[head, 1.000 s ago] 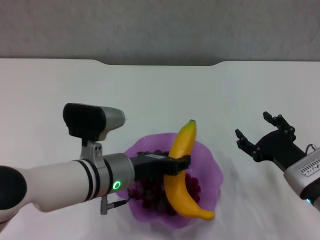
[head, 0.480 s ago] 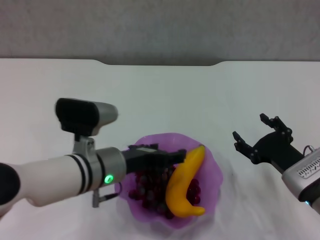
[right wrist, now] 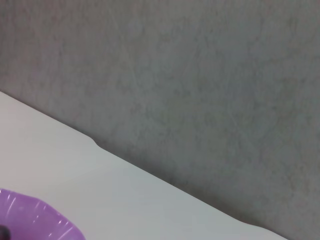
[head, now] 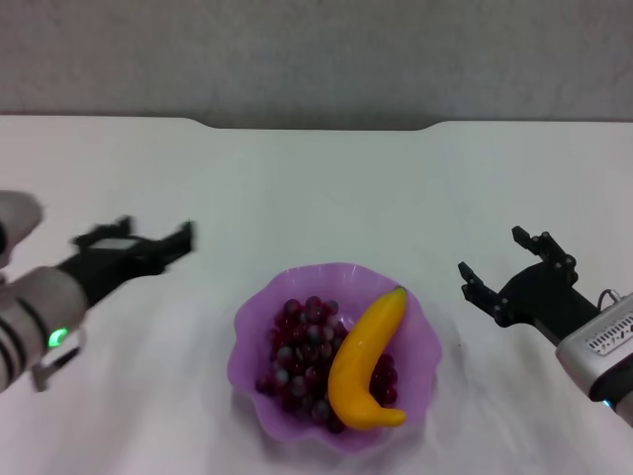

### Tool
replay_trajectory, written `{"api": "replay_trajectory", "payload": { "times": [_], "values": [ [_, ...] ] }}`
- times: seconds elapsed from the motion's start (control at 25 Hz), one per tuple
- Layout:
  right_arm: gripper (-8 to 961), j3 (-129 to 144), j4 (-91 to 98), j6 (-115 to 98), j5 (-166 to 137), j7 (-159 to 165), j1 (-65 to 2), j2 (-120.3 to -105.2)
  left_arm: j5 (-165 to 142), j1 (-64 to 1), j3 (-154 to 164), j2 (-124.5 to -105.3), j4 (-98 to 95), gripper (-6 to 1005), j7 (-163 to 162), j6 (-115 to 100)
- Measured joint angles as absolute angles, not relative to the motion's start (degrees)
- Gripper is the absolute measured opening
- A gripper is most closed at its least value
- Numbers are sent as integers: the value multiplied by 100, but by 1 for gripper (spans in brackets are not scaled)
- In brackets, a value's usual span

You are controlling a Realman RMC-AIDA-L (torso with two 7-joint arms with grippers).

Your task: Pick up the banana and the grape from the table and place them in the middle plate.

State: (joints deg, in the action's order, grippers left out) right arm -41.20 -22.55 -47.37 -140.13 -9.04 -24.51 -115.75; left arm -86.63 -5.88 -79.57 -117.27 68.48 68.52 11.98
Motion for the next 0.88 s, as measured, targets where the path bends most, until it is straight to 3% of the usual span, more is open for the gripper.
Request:
{"api": "replay_trajectory", "payload": {
  "times": [0.36, 0.88],
  "values": [
    [851, -4006, -2249, -4737, -13986, -890, -2479, -11575, -7621, -727, -7904, -11762, 5969, 885, 8652, 196],
    [851, -4009, -2250, -4737, -13983, -887, -2484, -11575, -7868, -850, -7951, -11735, 6074, 882, 8580, -904]
  ]
}}
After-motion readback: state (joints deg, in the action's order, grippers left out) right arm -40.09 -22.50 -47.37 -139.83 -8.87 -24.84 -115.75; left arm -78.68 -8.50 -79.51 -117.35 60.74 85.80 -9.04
